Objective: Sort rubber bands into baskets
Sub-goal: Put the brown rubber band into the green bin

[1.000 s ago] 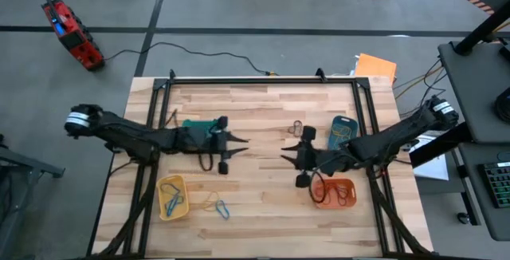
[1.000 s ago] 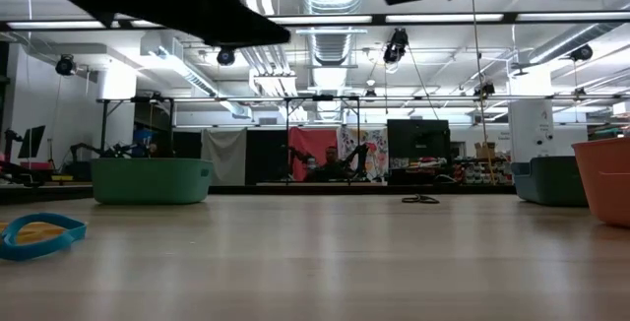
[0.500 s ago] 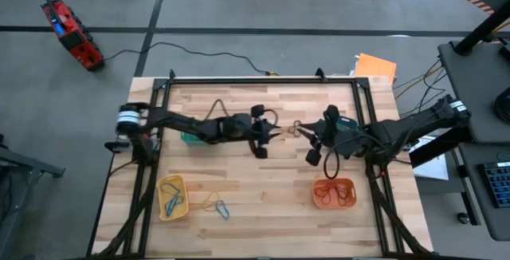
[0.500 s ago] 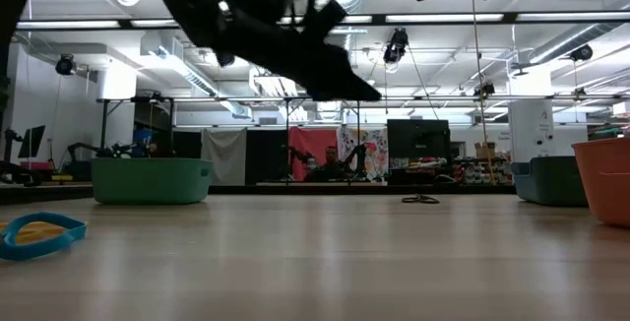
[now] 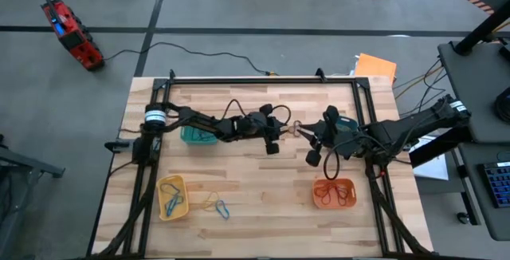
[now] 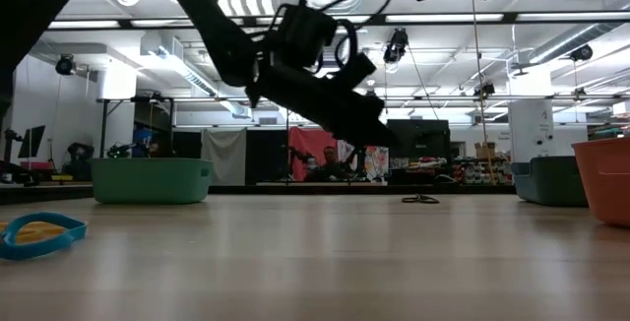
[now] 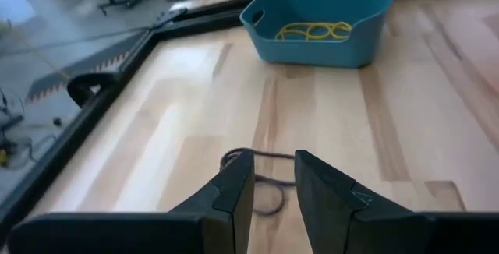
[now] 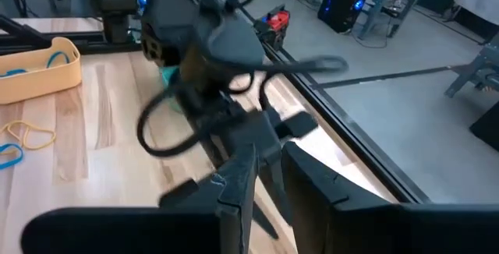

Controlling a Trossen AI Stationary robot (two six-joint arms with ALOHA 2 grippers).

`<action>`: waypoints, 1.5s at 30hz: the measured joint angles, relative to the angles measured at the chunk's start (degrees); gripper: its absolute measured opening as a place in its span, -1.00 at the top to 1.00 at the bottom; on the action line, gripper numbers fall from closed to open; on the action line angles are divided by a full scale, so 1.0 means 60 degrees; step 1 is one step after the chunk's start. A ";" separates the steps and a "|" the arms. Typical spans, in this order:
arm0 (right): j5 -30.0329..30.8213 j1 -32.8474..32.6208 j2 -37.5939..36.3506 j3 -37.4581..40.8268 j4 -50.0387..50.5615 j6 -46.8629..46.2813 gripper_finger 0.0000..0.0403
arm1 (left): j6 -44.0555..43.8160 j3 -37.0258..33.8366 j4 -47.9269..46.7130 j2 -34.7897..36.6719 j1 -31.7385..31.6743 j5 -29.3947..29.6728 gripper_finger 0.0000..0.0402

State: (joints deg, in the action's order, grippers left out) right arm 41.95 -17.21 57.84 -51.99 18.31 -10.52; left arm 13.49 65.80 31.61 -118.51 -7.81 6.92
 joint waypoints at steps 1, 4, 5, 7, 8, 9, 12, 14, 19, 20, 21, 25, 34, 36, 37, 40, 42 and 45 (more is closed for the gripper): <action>0.0000 0.0000 0.0000 0.0000 -0.0003 0.0000 0.72 | -0.0158 0.0146 -0.0024 -0.0141 -0.0001 0.0005 0.61; -0.0003 0.0000 -0.0002 0.0004 -0.0008 0.0000 0.72 | -0.0555 0.0670 -0.0312 -0.0589 0.0021 -0.0001 0.61; -0.0003 0.0000 -0.0002 0.0004 -0.0013 0.0000 0.72 | -0.0741 0.0895 -0.0534 -0.0748 0.0027 -0.0005 0.61; -0.0003 0.0000 -0.0002 0.0004 -0.0018 -0.0002 0.72 | -0.1052 0.1384 -0.1084 -0.1023 0.0029 -0.0034 0.60; -0.0003 0.0000 -0.0001 0.0004 -0.0008 -0.0003 0.72 | -0.1094 0.1637 -0.1365 -0.1159 0.0025 -0.0034 0.60; -0.0003 0.0000 0.0000 0.0004 -0.0011 -0.0009 0.72 | -0.1110 0.1861 -0.1640 -0.1262 0.0025 -0.0034 0.59; -0.0004 0.0000 0.0000 0.0004 -0.0013 -0.0079 0.72 | -0.1128 0.2342 -0.2156 -0.1586 0.0014 -0.0030 0.55; -0.0011 0.0000 0.0000 0.0004 0.0031 -0.0154 0.72 | -0.1282 0.2437 -0.2247 -0.1686 -0.0003 -0.0028 0.50; -0.0022 0.0000 0.0007 0.0004 0.0354 -0.0445 0.72 | -0.1789 0.2674 -0.2287 -0.1819 -0.0214 -0.0027 0.35; -0.0025 0.0000 0.0007 0.0004 0.0402 -0.0477 0.72 | -0.1810 0.2702 -0.2307 -0.1846 -0.0278 -0.0026 0.32; -0.0022 0.0000 0.0007 0.0004 0.0412 -0.0488 0.72 | -0.1817 0.2707 -0.2423 -0.1856 -0.0324 -0.0023 0.28; -0.0022 0.0000 0.0011 0.0004 0.0402 -0.0492 0.72 | -0.1841 0.2722 -0.2448 -0.1925 -0.0473 -0.0108 0.15; -0.0018 0.0000 0.0011 0.0006 0.0402 -0.0499 0.72 | -0.1888 0.2714 -0.2513 -0.1940 -0.0521 -0.0584 0.08; -0.0017 0.0000 0.0011 0.0004 0.0403 -0.0499 0.72 | -0.1886 0.2716 -0.2374 -0.2055 -0.0521 -0.0584 0.09; -0.0014 0.0000 0.0011 0.0004 0.0393 -0.0499 0.72 | -0.1886 0.2732 -0.2362 -0.2118 -0.0521 -0.0584 0.09; -0.0011 0.0000 0.0024 0.0007 0.0391 -0.0503 0.72 | -0.1929 0.2801 -0.2353 -0.2455 -0.0518 -0.0598 0.10; -0.0014 0.0000 0.0026 0.0007 0.0404 -0.0503 0.72 | -0.1895 0.2890 -0.2371 -0.2514 -0.0514 -0.0584 0.10; -0.0011 0.0000 0.0026 0.0007 0.0404 -0.0502 0.72 | -0.1905 0.2968 -0.2393 -0.2635 -0.0514 -0.0580 0.10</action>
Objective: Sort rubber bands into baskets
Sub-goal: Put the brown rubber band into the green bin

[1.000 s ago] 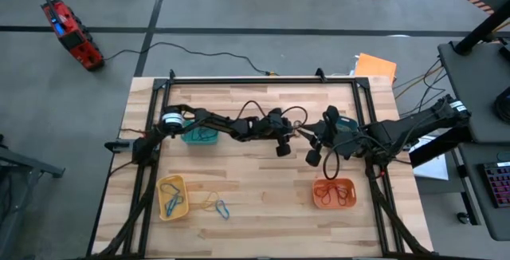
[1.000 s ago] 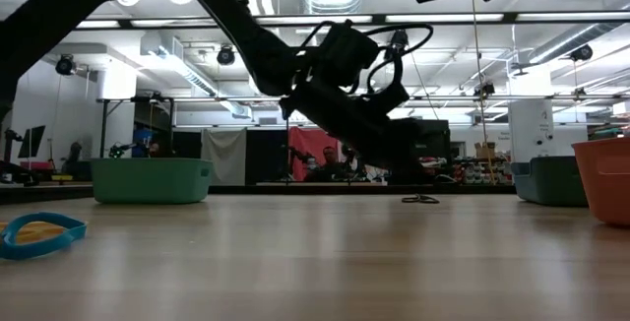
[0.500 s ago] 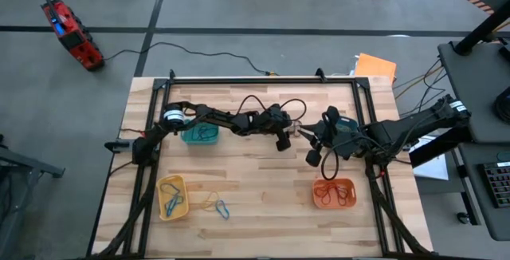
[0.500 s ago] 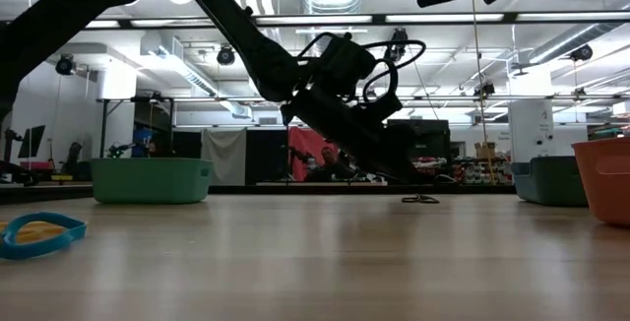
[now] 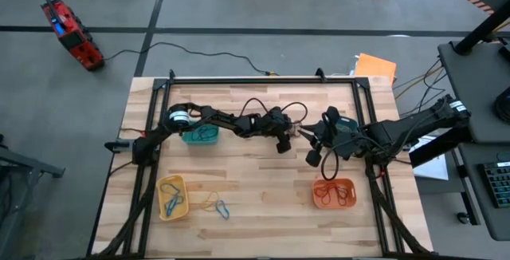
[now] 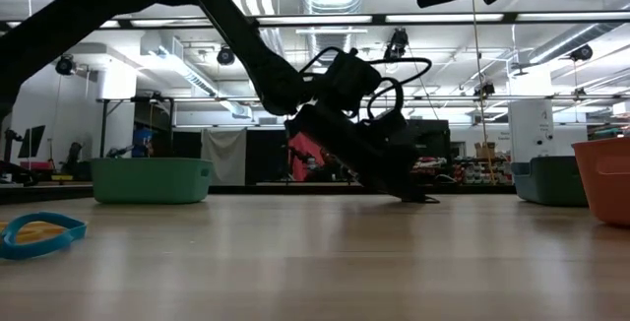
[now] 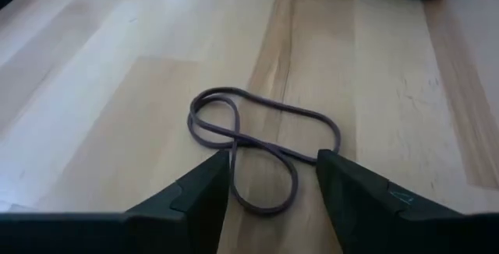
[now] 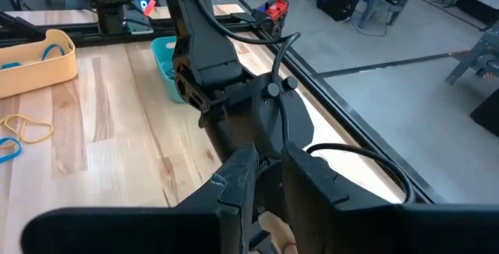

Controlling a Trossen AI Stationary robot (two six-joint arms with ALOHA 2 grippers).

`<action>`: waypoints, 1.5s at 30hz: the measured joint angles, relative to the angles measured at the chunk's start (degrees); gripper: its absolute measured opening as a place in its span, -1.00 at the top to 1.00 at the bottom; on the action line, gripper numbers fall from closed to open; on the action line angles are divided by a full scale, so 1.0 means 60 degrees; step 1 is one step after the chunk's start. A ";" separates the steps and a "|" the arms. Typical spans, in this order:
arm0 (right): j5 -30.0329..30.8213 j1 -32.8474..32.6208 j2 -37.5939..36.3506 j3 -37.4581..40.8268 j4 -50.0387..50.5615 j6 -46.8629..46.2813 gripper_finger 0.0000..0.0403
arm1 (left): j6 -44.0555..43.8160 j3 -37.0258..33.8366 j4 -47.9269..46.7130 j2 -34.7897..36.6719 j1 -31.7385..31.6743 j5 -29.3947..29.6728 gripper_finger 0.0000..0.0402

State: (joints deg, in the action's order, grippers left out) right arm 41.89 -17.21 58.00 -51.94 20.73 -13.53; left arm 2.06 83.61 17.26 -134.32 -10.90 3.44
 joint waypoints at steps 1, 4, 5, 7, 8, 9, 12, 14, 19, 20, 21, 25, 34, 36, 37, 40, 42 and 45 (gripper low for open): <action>0.0000 0.0000 0.0000 0.0000 0.0007 0.0003 0.72 | 0.0003 0.0021 -0.0003 -0.0021 -0.0003 -0.0002 0.10; 0.0000 0.0000 0.0000 0.0000 0.0004 0.0006 0.72 | 0.0002 0.0023 0.0031 -0.0069 -0.0007 -0.0004 0.10; 0.0000 0.0000 0.0000 0.0000 0.0006 0.0010 0.72 | 0.0004 0.0023 0.0050 -0.0101 -0.0007 -0.0004 0.11; 0.0000 0.0000 0.0011 0.0000 0.0005 0.0014 0.72 | 0.0005 0.0023 0.0090 -0.0149 -0.0007 -0.0007 0.16; 0.0002 0.0000 0.0012 0.0000 0.0008 0.0014 0.72 | 0.0005 0.0026 0.0118 -0.0176 -0.0007 -0.0007 0.20; 0.0000 0.0000 0.0015 0.0000 0.0007 0.0017 0.72 | 0.0005 0.0027 0.0120 -0.0194 -0.0007 -0.0004 0.25; 0.0004 0.0000 0.0033 0.0000 0.0010 0.0021 0.72 | 0.0007 0.0034 0.0136 -0.0267 -0.0002 -0.0032 0.49; 0.0004 0.0000 0.0039 0.0000 0.0012 0.0032 0.72 | 0.0031 0.0038 0.0137 -0.0289 0.0008 -0.0052 0.70; 0.0004 0.0000 0.0044 0.0000 0.0015 0.0014 0.72 | 0.0037 0.0030 0.0131 -0.0255 0.0015 -0.0076 0.95; 0.0004 0.0000 0.0044 0.0000 0.0014 0.0014 0.72 | 0.0052 0.0023 0.0117 -0.0209 0.0020 -0.0074 0.97; 0.0004 0.0000 0.0044 0.0000 0.0008 0.0014 0.72 | 0.0083 0.0016 0.0055 -0.0147 0.0038 -0.0067 0.98; 0.0004 0.0000 0.0044 0.0000 0.0015 0.0010 0.72 | 0.0347 -0.0038 -0.0475 0.0239 0.0110 -0.0130 1.00; 0.0029 0.0000 0.0040 0.0000 0.0865 -0.0910 0.72 | 0.1172 -0.0444 -0.1616 0.1876 0.0149 -0.0219 1.00; 0.0033 0.0000 0.0040 0.0000 0.0993 -0.1114 0.72 | 0.1344 -0.0749 -0.1630 0.2253 0.0157 -0.0226 1.00; 0.0030 0.0000 0.0040 0.0000 0.1009 -0.1198 0.72 | 0.1396 -0.0923 -0.1623 0.2469 0.0157 -0.0226 1.00; 0.0030 -0.0004 0.0036 0.0000 0.1005 -0.1382 0.72 | 0.1407 -0.1574 -0.1526 0.3211 0.0107 -0.0222 1.00; 0.0030 -0.0004 0.0037 0.0000 0.1009 -0.1407 0.72 | 0.1409 -0.2092 -0.1539 0.3795 0.0093 -0.0216 1.00; 0.0030 -0.0004 0.0040 0.0000 0.1002 -0.1414 0.72 | 0.1436 -0.2828 -0.1344 0.4824 0.0106 -0.0215 1.00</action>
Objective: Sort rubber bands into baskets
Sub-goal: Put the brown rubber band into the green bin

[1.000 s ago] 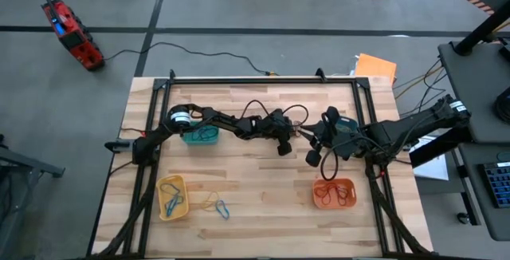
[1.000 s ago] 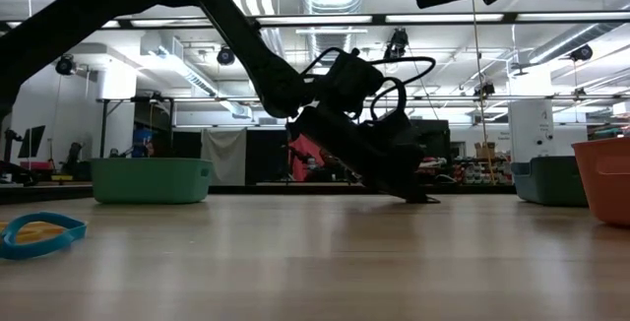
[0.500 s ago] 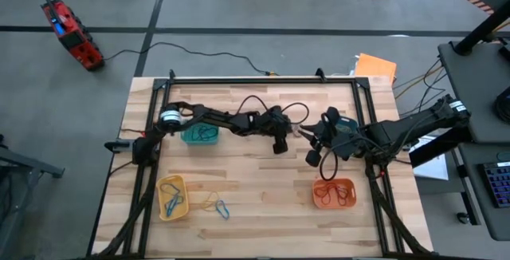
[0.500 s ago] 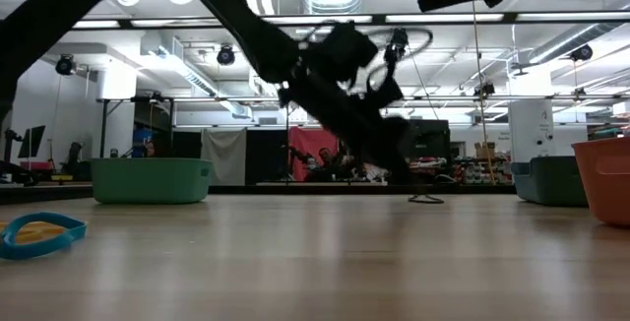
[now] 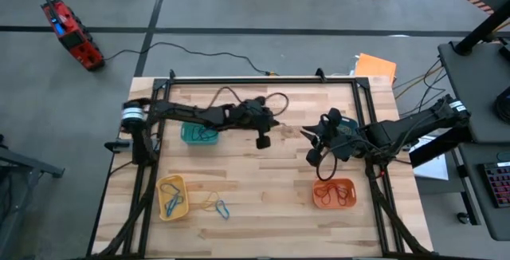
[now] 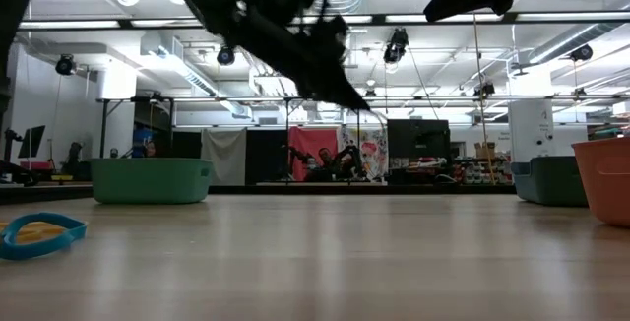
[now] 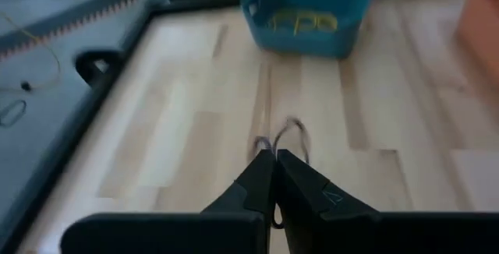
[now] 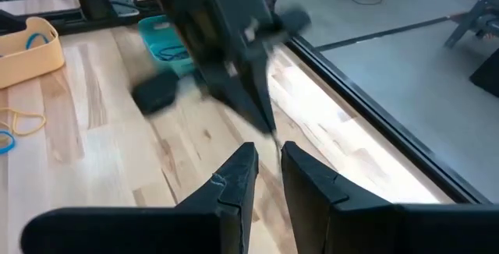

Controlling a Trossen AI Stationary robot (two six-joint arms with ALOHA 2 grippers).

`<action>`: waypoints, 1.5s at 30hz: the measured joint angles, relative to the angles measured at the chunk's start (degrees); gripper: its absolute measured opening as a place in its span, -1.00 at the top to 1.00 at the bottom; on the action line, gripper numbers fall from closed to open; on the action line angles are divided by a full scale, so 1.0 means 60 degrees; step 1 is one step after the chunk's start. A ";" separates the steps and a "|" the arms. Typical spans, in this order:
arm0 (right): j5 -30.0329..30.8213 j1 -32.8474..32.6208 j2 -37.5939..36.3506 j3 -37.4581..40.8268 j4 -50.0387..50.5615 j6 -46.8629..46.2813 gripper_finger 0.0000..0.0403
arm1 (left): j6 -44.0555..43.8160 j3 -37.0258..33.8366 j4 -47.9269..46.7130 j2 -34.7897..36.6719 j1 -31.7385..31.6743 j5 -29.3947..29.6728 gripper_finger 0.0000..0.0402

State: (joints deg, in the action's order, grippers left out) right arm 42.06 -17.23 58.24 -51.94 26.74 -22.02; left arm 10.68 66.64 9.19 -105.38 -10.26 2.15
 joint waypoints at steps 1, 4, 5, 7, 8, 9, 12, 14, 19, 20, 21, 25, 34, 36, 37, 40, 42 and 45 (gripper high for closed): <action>0.0003 0.0003 0.0000 0.0003 -0.0034 -0.0022 0.72 | 0.0000 -0.0209 0.0003 0.0389 0.0012 0.0000 1.00; 0.0024 0.0002 0.0000 0.0081 -0.0123 -0.0104 0.72 | -0.0038 -0.0811 -0.0147 0.1509 0.0095 -0.0010 1.00; 0.0028 0.0000 0.0000 0.0133 -0.0205 -0.0104 0.72 | -0.0055 -0.1002 -0.0264 0.1886 0.0118 -0.0018 1.00; 0.0027 0.0004 0.0004 0.0280 -0.0470 -0.0106 0.72 | -0.0089 -0.1296 -0.0565 0.2614 0.0181 -0.0018 1.00; 0.0033 0.0004 0.0004 0.0373 -0.0614 -0.0100 0.72 | -0.0103 -0.1424 -0.0693 0.2991 0.0216 -0.0018 1.00; 0.0032 0.0004 0.0004 0.0467 -0.0746 -0.0103 0.72 | -0.0122 -0.1537 -0.0795 0.3332 0.0238 -0.0015 1.00; 0.0028 0.0004 0.0007 0.0710 -0.1082 -0.0103 0.72 | -0.0244 -0.1677 -0.1721 0.4277 0.0265 -0.0001 1.00; 0.0029 0.0004 0.0007 0.0845 -0.1336 -0.0099 0.72 | -0.0365 -0.1680 -0.2534 0.4840 0.0265 0.0018 1.00; 0.0025 0.0004 0.0007 0.1164 -0.2022 -0.0084 0.72 | -0.0607 -0.1677 -0.4647 0.6137 0.0262 0.0231 1.00; 0.0025 0.0004 0.0007 0.1195 -0.2047 -0.0087 0.72 | -0.0715 -0.1677 -0.5084 0.6368 0.0262 0.0411 1.00; 0.0026 0.0004 0.0007 0.1205 -0.2044 -0.0088 0.72 | -0.0827 -0.1677 -0.5602 0.6596 0.0265 0.0615 1.00; 0.0029 0.0004 0.0031 0.1209 -0.2088 -0.0079 0.72 | -0.1436 -0.1677 -0.7570 0.7372 0.0254 0.1429 1.00; 0.0465 0.0004 0.0474 0.1209 -0.2088 -0.0070 0.72 | -0.2746 -0.1677 -1.0311 0.8014 0.0254 0.2577 1.00; 0.0505 0.0007 0.0585 0.1209 -0.2091 -0.0077 0.72 | -0.2876 -0.1677 -1.0675 0.7969 0.0254 0.2786 1.00; 0.0514 0.0019 0.0630 0.1208 -0.2093 -0.0077 0.72 | -0.2945 -0.1677 -1.0874 0.7923 0.0254 0.2842 1.00; 0.0517 0.0040 0.0730 0.1209 -0.2117 -0.0084 0.72 | -0.3101 -0.1677 -1.1342 0.7725 0.0254 0.2915 1.00; 0.0514 0.0065 0.0747 0.1209 -0.2102 -0.0081 0.72 | -0.3187 -0.1677 -1.1637 0.7586 0.0254 0.2913 1.00; 0.0517 0.0069 0.0747 0.1207 -0.2129 -0.0082 0.72 | -0.3271 -0.1677 -1.1900 0.7348 0.0253 0.2913 1.00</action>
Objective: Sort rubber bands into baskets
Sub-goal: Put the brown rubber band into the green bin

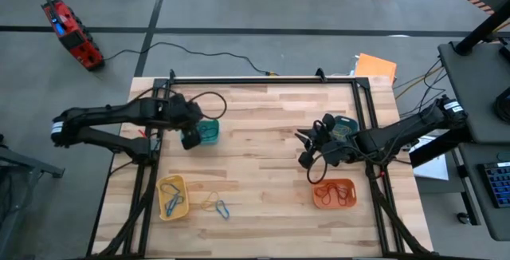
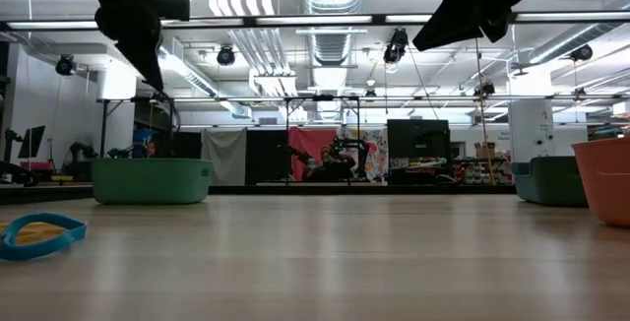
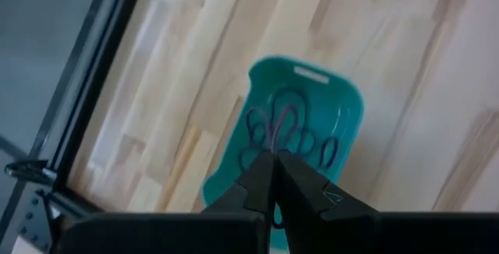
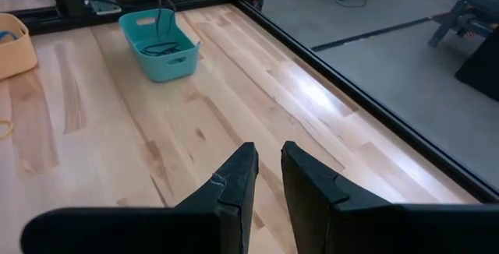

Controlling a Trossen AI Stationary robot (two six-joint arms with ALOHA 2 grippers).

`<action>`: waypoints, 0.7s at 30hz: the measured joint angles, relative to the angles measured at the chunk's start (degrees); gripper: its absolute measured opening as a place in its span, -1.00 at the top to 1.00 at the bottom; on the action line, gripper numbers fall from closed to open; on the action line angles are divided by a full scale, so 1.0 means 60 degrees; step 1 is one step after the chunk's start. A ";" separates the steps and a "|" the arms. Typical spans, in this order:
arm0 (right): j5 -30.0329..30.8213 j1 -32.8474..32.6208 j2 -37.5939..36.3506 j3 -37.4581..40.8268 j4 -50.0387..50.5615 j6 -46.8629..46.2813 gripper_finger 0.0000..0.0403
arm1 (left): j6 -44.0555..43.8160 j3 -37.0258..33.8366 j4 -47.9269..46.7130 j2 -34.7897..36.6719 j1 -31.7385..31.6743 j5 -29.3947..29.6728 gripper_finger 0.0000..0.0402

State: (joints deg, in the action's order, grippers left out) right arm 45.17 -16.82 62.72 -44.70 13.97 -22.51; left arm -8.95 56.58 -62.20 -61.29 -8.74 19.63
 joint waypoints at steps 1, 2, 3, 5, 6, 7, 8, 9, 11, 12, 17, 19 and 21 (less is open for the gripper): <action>0.0000 0.0000 0.0000 0.0002 0.0009 0.0000 0.72 | -0.0023 -0.0001 -0.0109 -0.0080 -0.0007 -0.0002 1.00; -0.0002 -0.0001 0.0000 0.0001 0.0007 -0.0002 0.72 | -0.0026 -0.0004 -0.0199 -0.0168 -0.0009 -0.0003 1.00; 0.0000 -0.0003 0.0000 0.0002 0.0004 0.0001 0.72 | -0.0027 -0.0004 -0.0265 -0.0262 -0.0010 0.0001 1.00; 0.0000 -0.0003 0.0000 0.0002 0.0005 -0.0002 0.72 | -0.0030 -0.0004 -0.0460 -0.0463 -0.0013 -0.0003 1.00; -0.0003 -0.0003 0.0008 0.0002 0.0009 -0.0002 0.72 | -0.0030 -0.0007 -0.0486 -0.0563 -0.0013 -0.0003 1.00; -0.0004 -0.0004 0.0011 -0.0001 0.0009 -0.0002 0.72 | -0.0030 -0.0004 -0.0500 -0.0662 -0.0013 -0.0003 1.00; -0.0004 -0.0004 0.0011 0.0002 0.0007 0.0000 0.72 | -0.0030 -0.0006 -0.0543 -0.0748 -0.0013 -0.0006 1.00; -0.0003 0.0000 0.0011 0.0002 0.0005 -0.0002 0.72 | -0.0026 -0.0013 -0.0565 -0.0844 -0.0013 -0.0008 1.00; -0.0004 -0.0002 0.0011 0.0002 0.0008 -0.0001 0.72 | 0.0010 -0.0016 -0.0545 -0.1004 -0.0013 -0.0010 1.00; -0.0004 0.0000 0.0011 -0.0001 0.0009 -0.0002 0.72 | 0.0079 -0.0026 -0.0512 -0.1064 -0.0013 -0.0011 1.00; -0.0007 -0.0004 0.0011 0.0002 0.0027 -0.0002 0.72 | 0.0255 -0.0040 -0.0096 -0.1166 -0.0024 -0.0077 1.00; -0.0004 -0.0004 0.0011 0.0002 0.0035 0.0001 0.72 | 0.0307 -0.0153 0.0022 -0.1166 -0.0059 -0.0247 1.00; -0.0006 -0.0004 0.0011 0.0000 0.0042 0.0000 0.72 | 0.0321 -0.0402 0.0335 -0.1140 -0.0094 -0.0516 1.00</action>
State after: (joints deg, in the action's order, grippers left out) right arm 45.13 -16.84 62.78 -44.70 14.22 -22.51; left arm -7.02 54.17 -60.19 -68.14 -9.31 16.54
